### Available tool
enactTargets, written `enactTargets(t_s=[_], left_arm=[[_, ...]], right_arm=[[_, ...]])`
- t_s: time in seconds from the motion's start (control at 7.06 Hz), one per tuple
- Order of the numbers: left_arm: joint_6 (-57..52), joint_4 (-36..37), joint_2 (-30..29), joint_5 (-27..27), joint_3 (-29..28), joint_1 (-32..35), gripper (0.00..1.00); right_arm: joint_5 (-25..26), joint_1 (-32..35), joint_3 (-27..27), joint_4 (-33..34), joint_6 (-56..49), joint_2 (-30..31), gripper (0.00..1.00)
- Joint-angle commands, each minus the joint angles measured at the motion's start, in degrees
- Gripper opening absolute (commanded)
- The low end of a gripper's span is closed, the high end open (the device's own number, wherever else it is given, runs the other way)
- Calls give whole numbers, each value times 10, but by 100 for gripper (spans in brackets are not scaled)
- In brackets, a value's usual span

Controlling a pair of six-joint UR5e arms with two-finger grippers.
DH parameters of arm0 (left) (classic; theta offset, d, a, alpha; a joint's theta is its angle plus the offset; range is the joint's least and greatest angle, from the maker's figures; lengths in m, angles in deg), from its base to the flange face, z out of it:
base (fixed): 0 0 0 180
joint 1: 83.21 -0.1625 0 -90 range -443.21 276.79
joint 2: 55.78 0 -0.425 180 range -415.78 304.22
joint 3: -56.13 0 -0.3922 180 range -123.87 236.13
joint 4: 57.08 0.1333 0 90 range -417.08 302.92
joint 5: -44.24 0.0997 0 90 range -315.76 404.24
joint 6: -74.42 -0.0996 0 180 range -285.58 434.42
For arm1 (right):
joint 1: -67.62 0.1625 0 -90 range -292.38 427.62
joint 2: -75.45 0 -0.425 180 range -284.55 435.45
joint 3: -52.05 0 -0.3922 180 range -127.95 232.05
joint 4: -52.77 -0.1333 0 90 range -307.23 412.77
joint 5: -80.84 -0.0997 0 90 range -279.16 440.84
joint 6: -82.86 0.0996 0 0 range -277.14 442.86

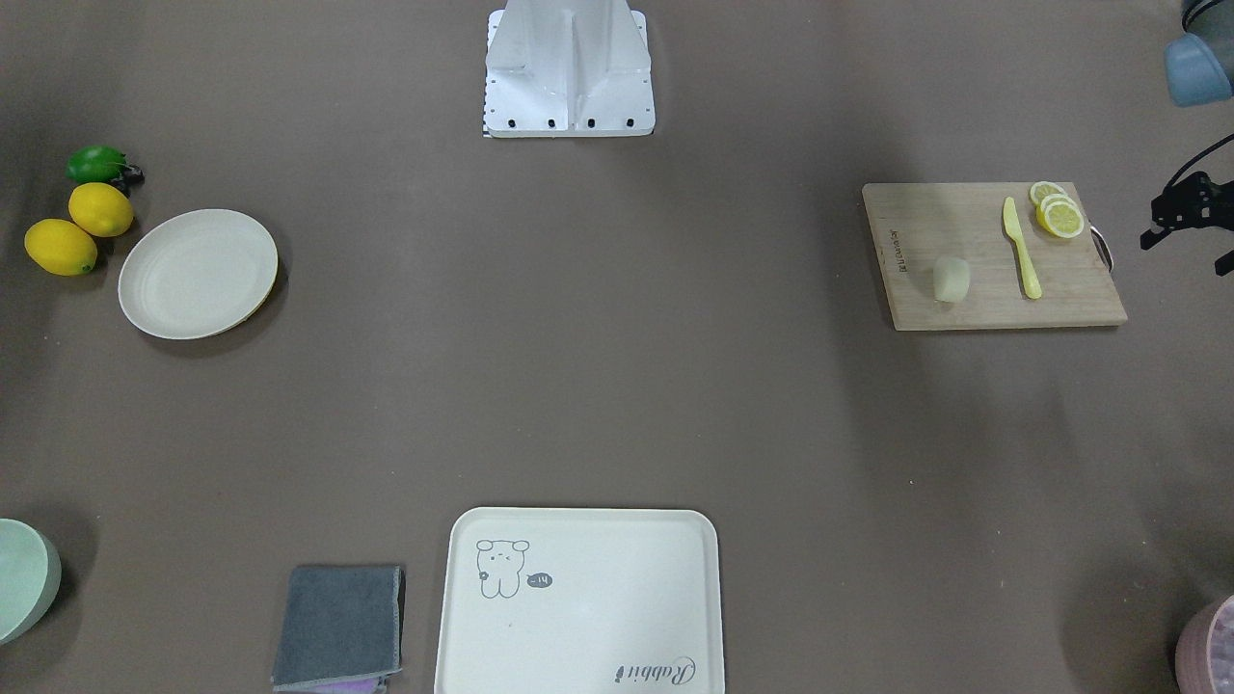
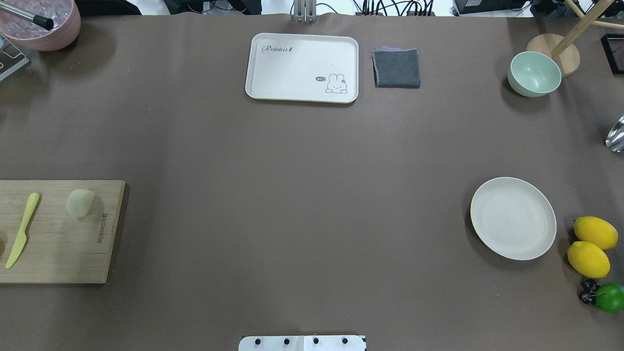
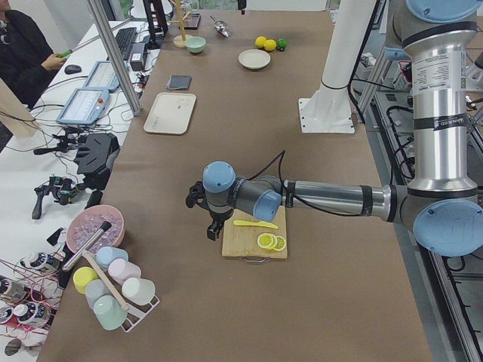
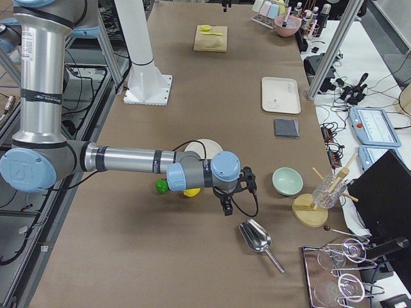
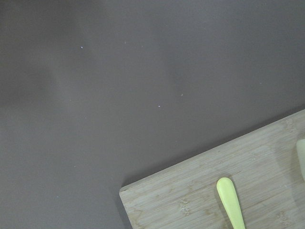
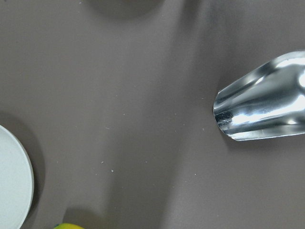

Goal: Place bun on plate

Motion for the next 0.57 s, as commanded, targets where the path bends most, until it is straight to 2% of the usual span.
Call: enactTargets(t_s=[0.0, 0.14, 0.28, 0.42], left_arm=[[-2, -22, 2, 2, 4, 3, 98], [-2, -31, 16, 0, 2, 3, 98], [-2, -39, 16, 3, -6, 2, 98], [-2, -43, 6, 4, -18, 1, 98]], right_arm=[[-2, -2, 1, -13, 14, 2, 100], [-1, -12, 10, -14, 79, -5, 100], [1, -49, 56, -15, 178, -6, 99], [3, -87, 82, -15, 227, -6, 97]])
